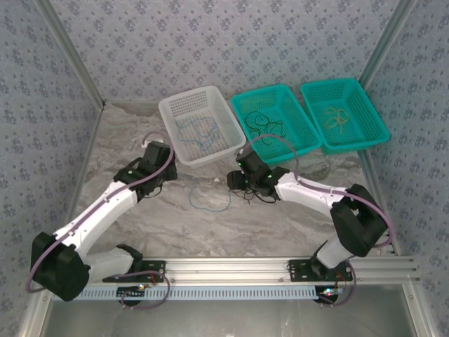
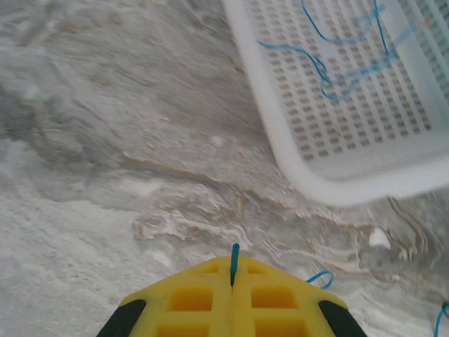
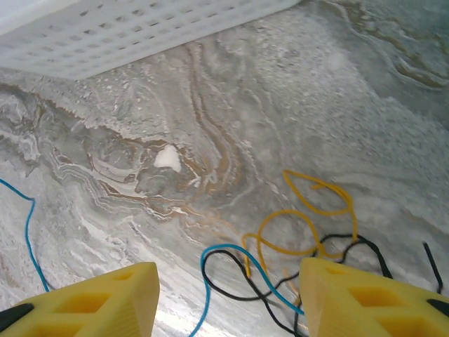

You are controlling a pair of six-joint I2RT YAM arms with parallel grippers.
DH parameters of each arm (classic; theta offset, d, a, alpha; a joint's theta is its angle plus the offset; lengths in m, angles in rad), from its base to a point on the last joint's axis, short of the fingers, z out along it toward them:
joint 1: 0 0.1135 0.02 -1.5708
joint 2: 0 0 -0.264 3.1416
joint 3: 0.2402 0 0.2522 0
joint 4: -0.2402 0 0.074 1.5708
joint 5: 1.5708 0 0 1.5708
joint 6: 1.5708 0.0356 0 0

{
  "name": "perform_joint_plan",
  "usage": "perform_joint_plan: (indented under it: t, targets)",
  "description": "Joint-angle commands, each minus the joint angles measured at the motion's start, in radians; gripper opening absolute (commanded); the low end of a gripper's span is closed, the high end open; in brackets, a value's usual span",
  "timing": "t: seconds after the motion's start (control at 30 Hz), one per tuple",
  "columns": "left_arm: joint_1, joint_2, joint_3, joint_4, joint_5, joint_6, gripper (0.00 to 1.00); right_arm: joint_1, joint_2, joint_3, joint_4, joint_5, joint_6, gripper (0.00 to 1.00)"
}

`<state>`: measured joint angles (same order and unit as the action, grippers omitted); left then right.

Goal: Untangle the cables

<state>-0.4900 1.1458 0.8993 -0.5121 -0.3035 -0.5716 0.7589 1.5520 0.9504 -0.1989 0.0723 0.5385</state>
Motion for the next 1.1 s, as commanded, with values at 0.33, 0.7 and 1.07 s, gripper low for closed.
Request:
perform_joint_plan:
  t: [0.33,0.7,1.07]
  targets:
    - [0.204,-0.164,0.228,-0.119,0.122,-0.006,0.0,0.055,0.239,0.191,-0.179,0.133,-0.194,0.65]
    - [0.205,-0.12,0.59,-0.019,0.346,0.052,0.0,0.063,0.189,0.111,-0.028,0.027,-0.351,0.8]
    - [0.206,-0.044,0.69,-0.021,0.303,0.105,0.0,0.054,0.235,0.064,0.011,0.007,-0.354,0.79]
